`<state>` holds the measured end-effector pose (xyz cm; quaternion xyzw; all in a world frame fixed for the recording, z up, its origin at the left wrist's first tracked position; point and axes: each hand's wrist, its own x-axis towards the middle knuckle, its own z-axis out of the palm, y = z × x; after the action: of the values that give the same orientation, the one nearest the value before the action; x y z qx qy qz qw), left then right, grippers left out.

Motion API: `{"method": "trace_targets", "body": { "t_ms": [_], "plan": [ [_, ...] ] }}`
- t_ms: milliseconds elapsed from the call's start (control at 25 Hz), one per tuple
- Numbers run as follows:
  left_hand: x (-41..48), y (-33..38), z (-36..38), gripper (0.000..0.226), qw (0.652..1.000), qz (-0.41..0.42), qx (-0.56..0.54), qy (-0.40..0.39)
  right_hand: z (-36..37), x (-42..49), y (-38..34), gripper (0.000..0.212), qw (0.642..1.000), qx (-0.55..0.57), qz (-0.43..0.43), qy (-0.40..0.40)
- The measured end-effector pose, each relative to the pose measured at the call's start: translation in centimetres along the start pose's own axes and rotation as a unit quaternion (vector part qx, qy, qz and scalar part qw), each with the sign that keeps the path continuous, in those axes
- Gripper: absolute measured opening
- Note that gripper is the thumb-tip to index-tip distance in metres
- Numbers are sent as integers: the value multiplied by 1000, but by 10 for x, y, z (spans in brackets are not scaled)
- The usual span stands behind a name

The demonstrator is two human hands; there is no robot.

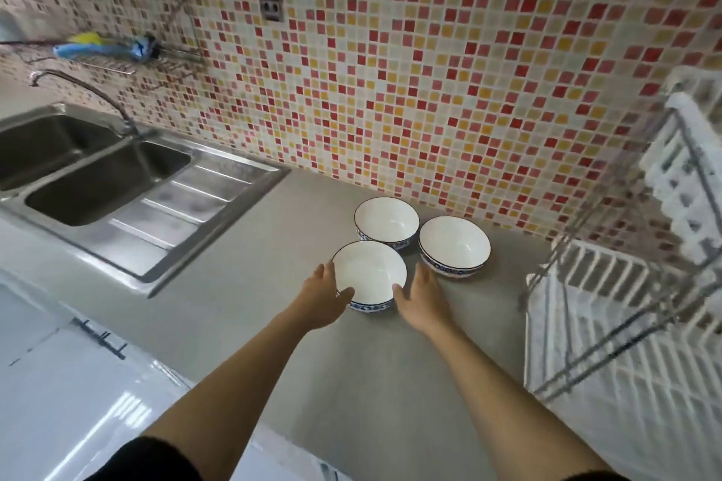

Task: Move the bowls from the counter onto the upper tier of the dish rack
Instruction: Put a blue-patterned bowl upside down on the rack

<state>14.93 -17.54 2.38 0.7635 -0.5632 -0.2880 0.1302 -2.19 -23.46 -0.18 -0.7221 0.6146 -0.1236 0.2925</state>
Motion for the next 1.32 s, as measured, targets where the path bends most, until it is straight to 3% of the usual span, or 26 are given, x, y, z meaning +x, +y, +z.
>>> {"method": "trace_targets", "body": {
  "t_ms": [240,440,680,840,1000,1320],
  "plan": [
    [61,-9,20,75,998,-44,-8,-34,31,55,12,64,996,49,63,-27],
    [79,-15,29,70,997,-77,-3,-24,39,67,21,33,997,21,58,-47],
    [51,-13,22,82,998,-65,-7,-4,30,38,14,44,996,80,3,-25],
    [9,-3,-4,97,998,-17,-35,52,3,-2,-4,59,995,74,-69,14],
    [-49,14,-27,93,985,41,-85,144,-33,-59,-30,60,981,87,-153,83],
    [-173,67,-66,50,887,219,-290,286,-102,-193,-66,52,930,139,-245,238]
  ]
}}
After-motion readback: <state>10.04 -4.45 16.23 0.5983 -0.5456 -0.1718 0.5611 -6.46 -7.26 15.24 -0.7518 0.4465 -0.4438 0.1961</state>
